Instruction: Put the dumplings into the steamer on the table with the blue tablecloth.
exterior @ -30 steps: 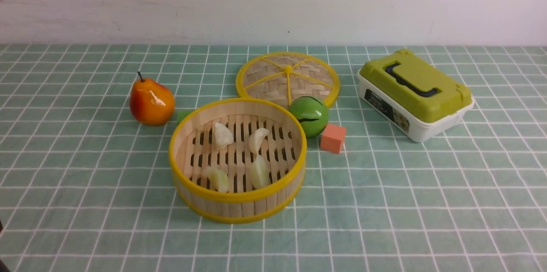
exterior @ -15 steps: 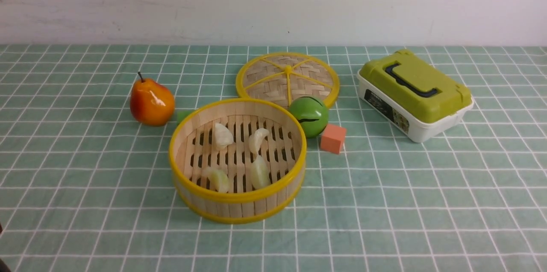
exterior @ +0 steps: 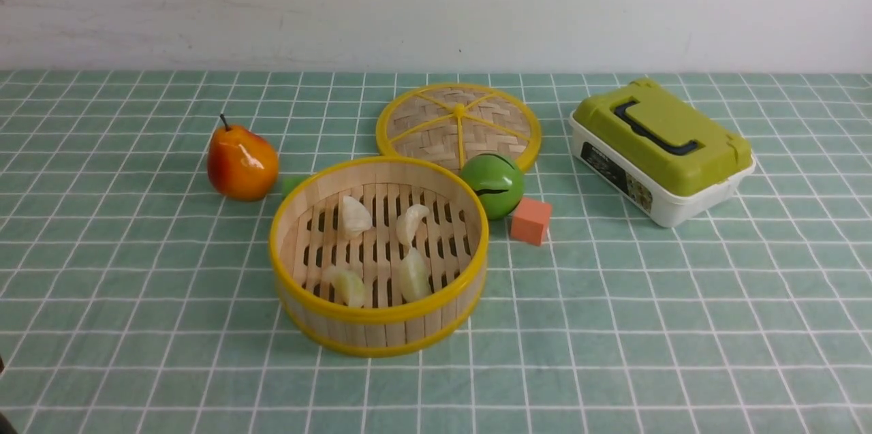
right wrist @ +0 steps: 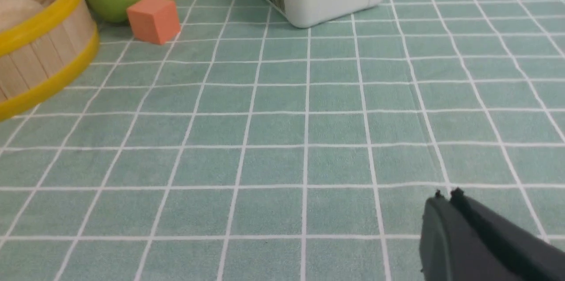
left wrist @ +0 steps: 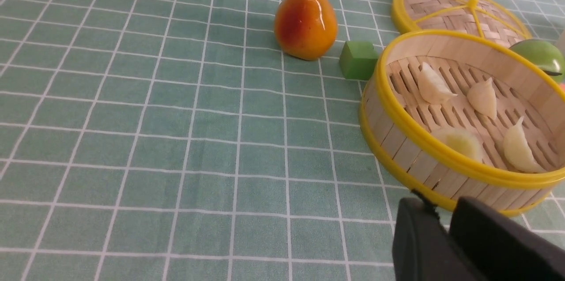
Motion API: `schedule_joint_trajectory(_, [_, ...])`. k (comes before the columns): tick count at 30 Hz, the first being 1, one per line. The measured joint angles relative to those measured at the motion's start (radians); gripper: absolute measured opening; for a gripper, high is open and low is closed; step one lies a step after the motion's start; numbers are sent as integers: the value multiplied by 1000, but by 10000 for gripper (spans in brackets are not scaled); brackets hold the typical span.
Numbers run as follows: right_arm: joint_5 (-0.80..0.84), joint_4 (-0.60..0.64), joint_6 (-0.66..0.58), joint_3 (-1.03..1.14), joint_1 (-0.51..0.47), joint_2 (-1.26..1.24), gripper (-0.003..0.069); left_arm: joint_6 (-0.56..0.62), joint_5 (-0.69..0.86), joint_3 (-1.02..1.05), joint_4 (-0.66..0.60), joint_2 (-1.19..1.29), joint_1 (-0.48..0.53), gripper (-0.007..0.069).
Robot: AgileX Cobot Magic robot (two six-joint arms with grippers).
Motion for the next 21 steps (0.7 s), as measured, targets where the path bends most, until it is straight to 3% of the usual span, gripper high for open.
schedule_joint_trajectory(5, [4, 34, 6, -1, -49, 0, -15, 0, 0, 0, 0, 0, 0, 112])
schedule_joint_trajectory(21, [5, 62, 11, -1, -49, 0, -1, 0, 1, 0, 0, 0, 0, 122])
